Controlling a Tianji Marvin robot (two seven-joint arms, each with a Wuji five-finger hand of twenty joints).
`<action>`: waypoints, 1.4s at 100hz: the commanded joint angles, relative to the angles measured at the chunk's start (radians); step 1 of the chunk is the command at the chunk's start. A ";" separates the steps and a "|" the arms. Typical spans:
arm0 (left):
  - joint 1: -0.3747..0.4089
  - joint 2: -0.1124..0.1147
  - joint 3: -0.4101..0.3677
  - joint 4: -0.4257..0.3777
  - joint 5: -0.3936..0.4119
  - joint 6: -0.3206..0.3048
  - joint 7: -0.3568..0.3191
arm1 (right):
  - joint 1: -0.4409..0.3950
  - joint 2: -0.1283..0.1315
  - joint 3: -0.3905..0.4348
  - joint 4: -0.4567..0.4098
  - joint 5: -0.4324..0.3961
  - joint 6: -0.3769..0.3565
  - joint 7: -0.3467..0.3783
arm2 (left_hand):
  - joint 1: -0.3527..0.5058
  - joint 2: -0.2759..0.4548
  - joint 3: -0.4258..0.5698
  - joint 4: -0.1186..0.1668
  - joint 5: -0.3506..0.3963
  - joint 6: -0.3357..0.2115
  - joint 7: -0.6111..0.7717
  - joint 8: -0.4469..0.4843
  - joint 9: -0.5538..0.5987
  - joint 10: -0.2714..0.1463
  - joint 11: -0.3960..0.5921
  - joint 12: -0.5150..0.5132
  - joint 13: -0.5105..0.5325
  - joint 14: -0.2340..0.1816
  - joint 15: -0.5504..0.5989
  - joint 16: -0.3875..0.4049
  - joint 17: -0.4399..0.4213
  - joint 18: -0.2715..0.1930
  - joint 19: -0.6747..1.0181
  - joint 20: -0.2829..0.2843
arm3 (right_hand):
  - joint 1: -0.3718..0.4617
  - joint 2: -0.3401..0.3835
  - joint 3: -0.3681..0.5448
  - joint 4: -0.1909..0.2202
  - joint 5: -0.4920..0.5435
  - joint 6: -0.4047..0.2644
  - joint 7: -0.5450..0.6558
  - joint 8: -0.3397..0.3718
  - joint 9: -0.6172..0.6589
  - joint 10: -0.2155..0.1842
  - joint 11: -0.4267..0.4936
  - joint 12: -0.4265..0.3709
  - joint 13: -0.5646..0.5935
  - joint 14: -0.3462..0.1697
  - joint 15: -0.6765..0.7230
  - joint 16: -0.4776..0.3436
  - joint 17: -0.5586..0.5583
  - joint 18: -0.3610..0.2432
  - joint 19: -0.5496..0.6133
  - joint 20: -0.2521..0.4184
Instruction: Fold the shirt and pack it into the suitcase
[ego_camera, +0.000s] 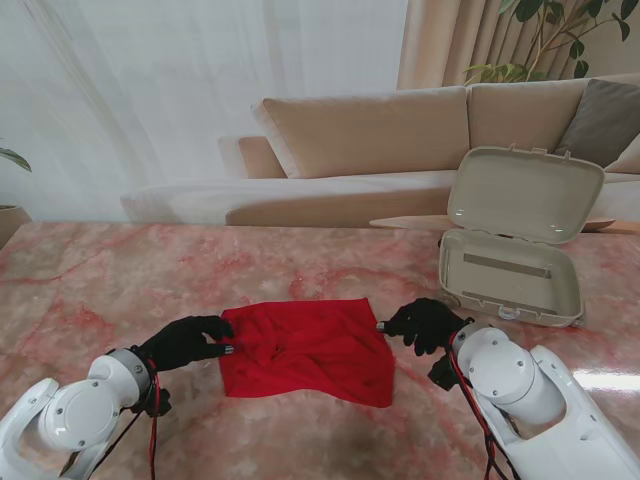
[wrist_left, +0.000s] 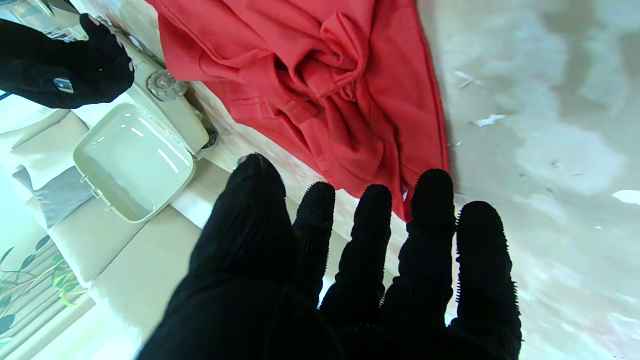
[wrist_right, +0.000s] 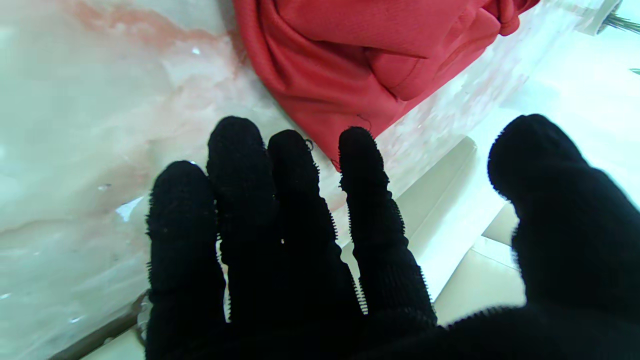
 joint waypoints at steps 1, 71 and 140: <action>0.010 0.005 0.003 0.013 0.000 0.009 -0.010 | 0.002 0.007 0.002 0.013 -0.008 0.019 0.027 | -0.009 0.043 -0.017 0.018 0.009 -0.003 -0.012 -0.015 -0.012 -0.001 -0.022 -0.009 -0.016 0.017 -0.026 -0.010 -0.001 0.006 -0.007 -0.007 | -0.045 0.010 -0.025 0.035 -0.019 0.001 -0.010 0.015 -0.021 0.005 0.042 0.039 0.016 -0.022 0.050 0.035 0.012 -0.018 0.057 0.032; -0.033 0.016 0.047 0.087 -0.003 0.004 -0.056 | 0.098 0.033 -0.098 0.110 -0.100 0.128 0.110 | -0.008 0.046 -0.017 0.019 0.006 -0.004 -0.016 -0.014 -0.014 -0.004 -0.021 -0.009 -0.017 0.014 -0.026 -0.011 -0.003 0.009 -0.011 -0.010 | -0.067 0.046 -0.069 0.036 -0.055 0.026 -0.043 0.012 -0.097 0.021 0.110 0.159 -0.031 -0.043 0.148 0.087 -0.016 -0.035 0.104 0.070; -0.043 0.014 0.066 0.104 -0.033 -0.006 -0.050 | 0.193 0.033 -0.266 0.198 -0.078 0.142 0.112 | -0.009 0.044 -0.017 0.018 0.007 -0.004 -0.013 -0.013 -0.013 -0.004 -0.020 -0.008 -0.017 0.014 -0.026 -0.010 -0.002 0.010 -0.012 -0.012 | -0.030 0.005 -0.060 0.045 -0.027 -0.008 -0.027 0.023 -0.119 0.015 0.131 0.192 -0.027 -0.059 0.157 0.093 -0.007 -0.039 0.102 0.077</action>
